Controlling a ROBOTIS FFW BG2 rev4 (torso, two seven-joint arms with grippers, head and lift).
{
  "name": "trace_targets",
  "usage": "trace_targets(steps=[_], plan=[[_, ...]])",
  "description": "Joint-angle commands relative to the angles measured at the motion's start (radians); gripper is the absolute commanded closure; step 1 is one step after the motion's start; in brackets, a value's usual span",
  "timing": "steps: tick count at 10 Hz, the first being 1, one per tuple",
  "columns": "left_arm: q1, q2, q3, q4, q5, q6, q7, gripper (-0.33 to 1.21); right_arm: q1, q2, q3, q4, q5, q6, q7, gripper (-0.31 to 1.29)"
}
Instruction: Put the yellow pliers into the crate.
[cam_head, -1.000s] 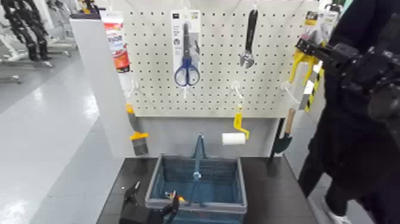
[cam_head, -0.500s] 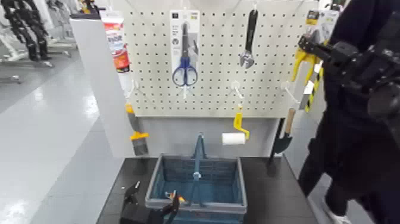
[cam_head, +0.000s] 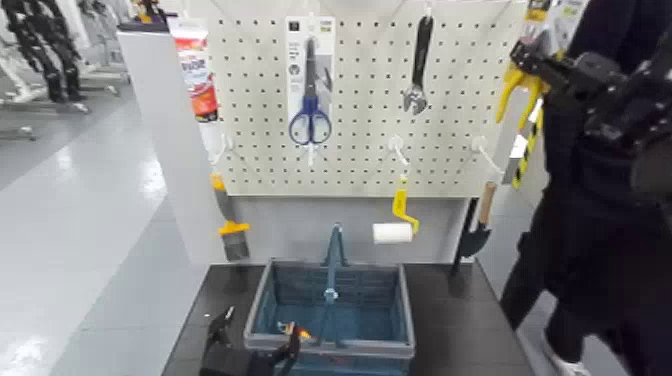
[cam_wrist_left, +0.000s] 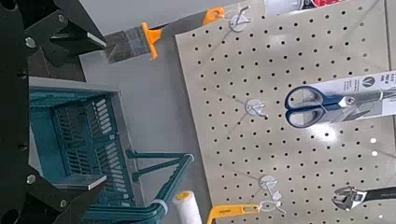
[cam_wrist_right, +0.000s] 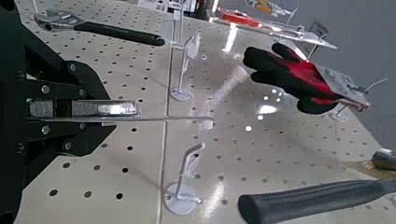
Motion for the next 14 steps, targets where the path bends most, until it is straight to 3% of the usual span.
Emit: trace_targets(steps=[1,6,10,14], plan=[[0.000,0.003,-0.002,-0.002,0.002,0.002,0.000,0.28,0.048,0.018,-0.004,-0.116,-0.014,0.022,-0.003,1.09],[0.000,0.003,-0.007,-0.002,0.002,0.005,0.002,0.28,0.092,0.085,0.027,-0.173,-0.038,0.022,-0.020,1.09],[-0.001,0.002,-0.008,-0.002,0.002,0.005,0.005,0.28,0.114,0.137,0.079,-0.098,-0.075,-0.013,-0.018,1.09],[-0.004,0.003,-0.007,0.000,0.002,0.006,0.005,0.28,0.161,0.202,0.114,-0.070,-0.077,-0.025,-0.032,1.09]])
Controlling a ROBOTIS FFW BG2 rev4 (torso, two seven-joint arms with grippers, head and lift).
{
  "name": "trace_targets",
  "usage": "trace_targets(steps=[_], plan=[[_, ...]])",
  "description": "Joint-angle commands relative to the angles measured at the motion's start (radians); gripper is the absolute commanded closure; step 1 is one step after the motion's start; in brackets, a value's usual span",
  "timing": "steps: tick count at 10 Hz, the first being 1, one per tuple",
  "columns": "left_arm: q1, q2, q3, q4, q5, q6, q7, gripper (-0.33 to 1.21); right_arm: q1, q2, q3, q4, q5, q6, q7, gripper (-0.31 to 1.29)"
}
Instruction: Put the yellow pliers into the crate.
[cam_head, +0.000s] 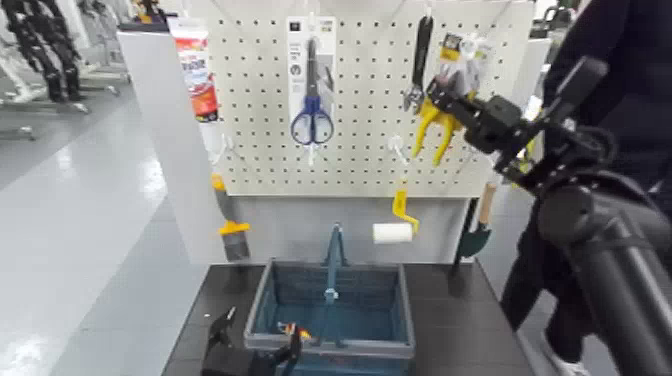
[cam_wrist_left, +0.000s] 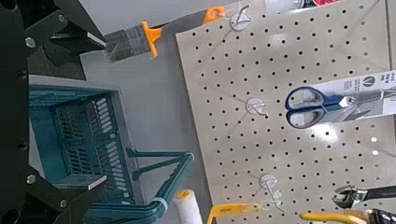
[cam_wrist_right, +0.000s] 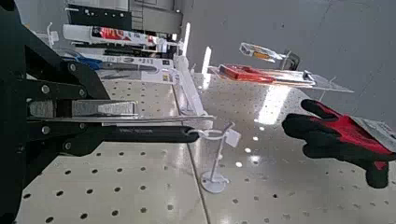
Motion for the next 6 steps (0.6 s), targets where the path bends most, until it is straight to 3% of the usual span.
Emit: trace_targets(steps=[1,6], plan=[[-0.002,0.001,0.000,0.003,0.000,0.001,0.000,0.28,0.037,0.042,0.021,0.008,0.002,-0.001,-0.007,1.09],[0.001,0.002,0.000,0.001,0.002,-0.001,0.000,0.28,0.137,0.095,0.032,0.014,0.019,0.006,-0.028,1.09]])
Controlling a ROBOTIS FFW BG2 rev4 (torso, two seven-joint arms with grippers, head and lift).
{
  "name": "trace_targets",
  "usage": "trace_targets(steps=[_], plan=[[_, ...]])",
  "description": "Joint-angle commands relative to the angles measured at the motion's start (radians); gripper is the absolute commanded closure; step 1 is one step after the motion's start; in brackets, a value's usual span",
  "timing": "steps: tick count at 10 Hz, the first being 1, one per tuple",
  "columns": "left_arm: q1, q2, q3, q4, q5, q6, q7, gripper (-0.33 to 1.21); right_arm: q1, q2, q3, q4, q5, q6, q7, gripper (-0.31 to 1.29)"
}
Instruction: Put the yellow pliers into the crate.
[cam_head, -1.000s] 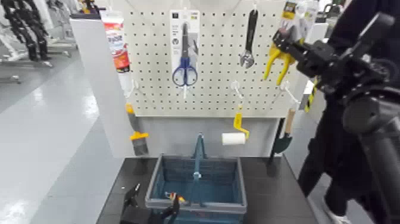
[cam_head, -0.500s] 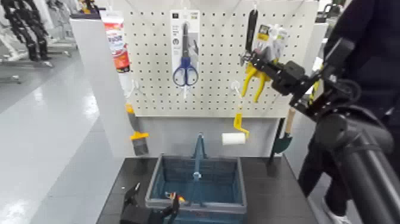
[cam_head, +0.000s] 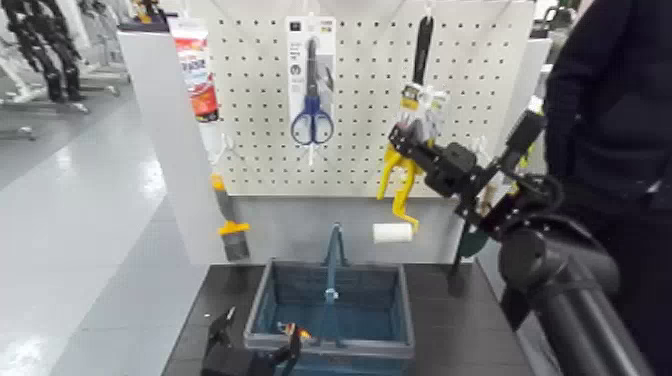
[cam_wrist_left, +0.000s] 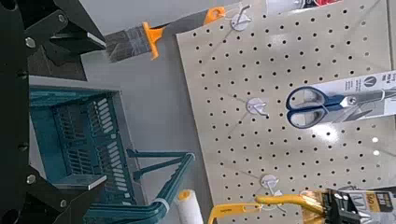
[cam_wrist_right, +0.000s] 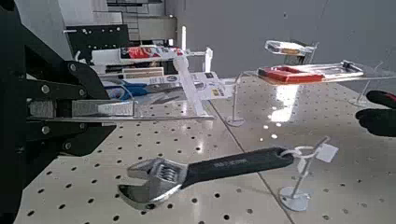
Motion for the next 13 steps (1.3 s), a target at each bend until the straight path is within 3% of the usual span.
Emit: trace_targets(steps=[1,8,13], plan=[[0.001,0.000,0.000,0.000,0.000,-0.001,0.000,0.28,0.046,0.017,-0.002,0.010,0.004,0.007,-0.001,1.09],[0.001,0.002,-0.002,0.000,0.000,-0.004,0.002,0.28,0.106,0.023,0.046,0.125,-0.002,0.007,0.012,1.09],[0.000,0.000,-0.005,0.000,0.000,-0.004,0.002,0.28,0.106,-0.005,0.121,0.214,-0.007,0.001,0.031,1.09]])
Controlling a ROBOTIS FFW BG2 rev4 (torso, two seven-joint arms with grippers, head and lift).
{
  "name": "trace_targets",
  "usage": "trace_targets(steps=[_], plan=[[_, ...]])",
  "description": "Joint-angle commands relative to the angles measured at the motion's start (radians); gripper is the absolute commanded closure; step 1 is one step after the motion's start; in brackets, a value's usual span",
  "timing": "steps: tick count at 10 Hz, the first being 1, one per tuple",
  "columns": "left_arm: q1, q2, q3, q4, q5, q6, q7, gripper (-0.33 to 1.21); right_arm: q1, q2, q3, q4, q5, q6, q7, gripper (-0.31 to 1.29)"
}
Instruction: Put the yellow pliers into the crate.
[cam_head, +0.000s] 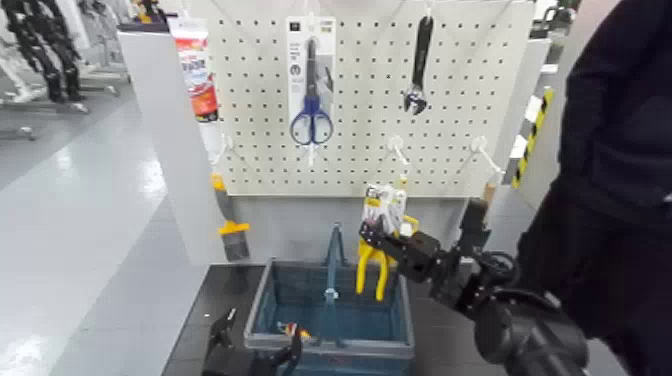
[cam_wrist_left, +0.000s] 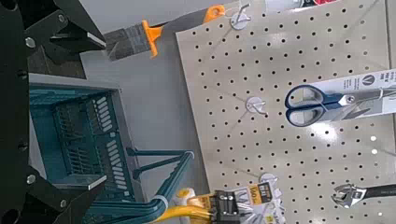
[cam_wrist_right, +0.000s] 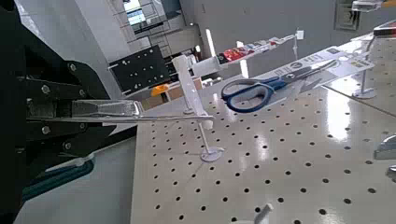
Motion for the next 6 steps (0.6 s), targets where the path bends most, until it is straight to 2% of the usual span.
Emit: trace_targets(steps=[1,6], plan=[[-0.002,0.000,-0.002,0.000,0.000,0.000,0.000,0.28,-0.003,-0.011,0.030,0.044,0.001,-0.014,0.001,1.09],[-0.003,0.000,-0.002,0.002,0.000,0.000,0.000,0.28,-0.018,-0.010,0.070,0.142,0.005,-0.055,0.000,1.09]])
